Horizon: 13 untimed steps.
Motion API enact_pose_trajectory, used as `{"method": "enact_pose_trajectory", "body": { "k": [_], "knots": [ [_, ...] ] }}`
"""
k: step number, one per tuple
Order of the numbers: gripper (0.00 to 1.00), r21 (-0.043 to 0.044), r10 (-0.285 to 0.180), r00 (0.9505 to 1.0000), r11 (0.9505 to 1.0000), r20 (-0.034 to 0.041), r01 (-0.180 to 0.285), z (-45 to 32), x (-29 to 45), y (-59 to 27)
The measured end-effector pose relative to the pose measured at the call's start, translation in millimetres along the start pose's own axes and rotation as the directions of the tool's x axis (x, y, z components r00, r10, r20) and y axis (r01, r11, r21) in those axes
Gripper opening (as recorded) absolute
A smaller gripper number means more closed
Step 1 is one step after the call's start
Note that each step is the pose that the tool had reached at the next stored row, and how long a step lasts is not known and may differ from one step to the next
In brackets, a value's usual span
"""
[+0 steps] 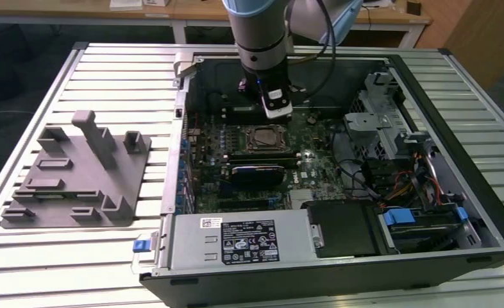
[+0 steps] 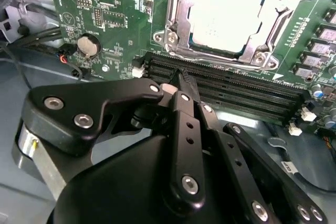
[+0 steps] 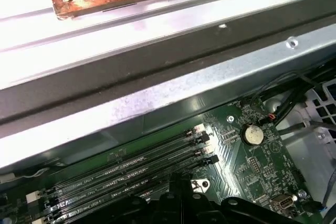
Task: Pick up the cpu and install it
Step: 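Install the first cpu locking lever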
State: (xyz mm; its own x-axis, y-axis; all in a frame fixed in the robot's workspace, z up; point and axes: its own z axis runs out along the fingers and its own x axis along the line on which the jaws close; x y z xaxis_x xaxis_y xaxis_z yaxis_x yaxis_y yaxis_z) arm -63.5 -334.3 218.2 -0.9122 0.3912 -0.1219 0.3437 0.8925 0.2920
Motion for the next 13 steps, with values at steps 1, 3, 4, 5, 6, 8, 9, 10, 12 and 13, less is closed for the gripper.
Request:
{"method": "enact_pose_trajectory", "body": {
  "k": [1,3,4,5,6,8,9,10,12,13],
  "knots": [
    [0.11,0.0,0.0,1.0,1.0,0.0,0.0,0.0,0.0,0.0],
    [0.11,0.0003,0.0,1.0,1.0,0.0,0.0,-0.1,0.0,0.0],
    [0.11,0.0011,0.0,1.0,1.0,0.0003,0.0,-0.1,0.0,0.0],
    [0.11,0.0034,-0.001,1.0,1.0,0.001,0.001,-0.1,0.0,0.0],
    [0.11,0.0088,-0.002,1.0,1.0,0.0027,0.002,-0.1,0.0,0.0],
    [0.11,0.0262,-0.006,1.0,0.9996,0.007,0.005,0.1,-0.1,0.0],
    [0.11,0.0371,-0.008,0.9999,0.9993,0.0091,0.007,0.2,-0.3,0.1],
    [0.11,0.0485,-0.01,0.9999,0.9988,0.0111,0.009,0.2,-0.4,0.1],
    [0.11,0.0733,-0.015,0.9998,0.9972,0.0163,0.014,0.4,-0.7,0.2],
    [0.11,0.0871,-0.018,0.9996,0.9961,0.0199,0.017,0.4,-0.8,0.2]
  ]
}}
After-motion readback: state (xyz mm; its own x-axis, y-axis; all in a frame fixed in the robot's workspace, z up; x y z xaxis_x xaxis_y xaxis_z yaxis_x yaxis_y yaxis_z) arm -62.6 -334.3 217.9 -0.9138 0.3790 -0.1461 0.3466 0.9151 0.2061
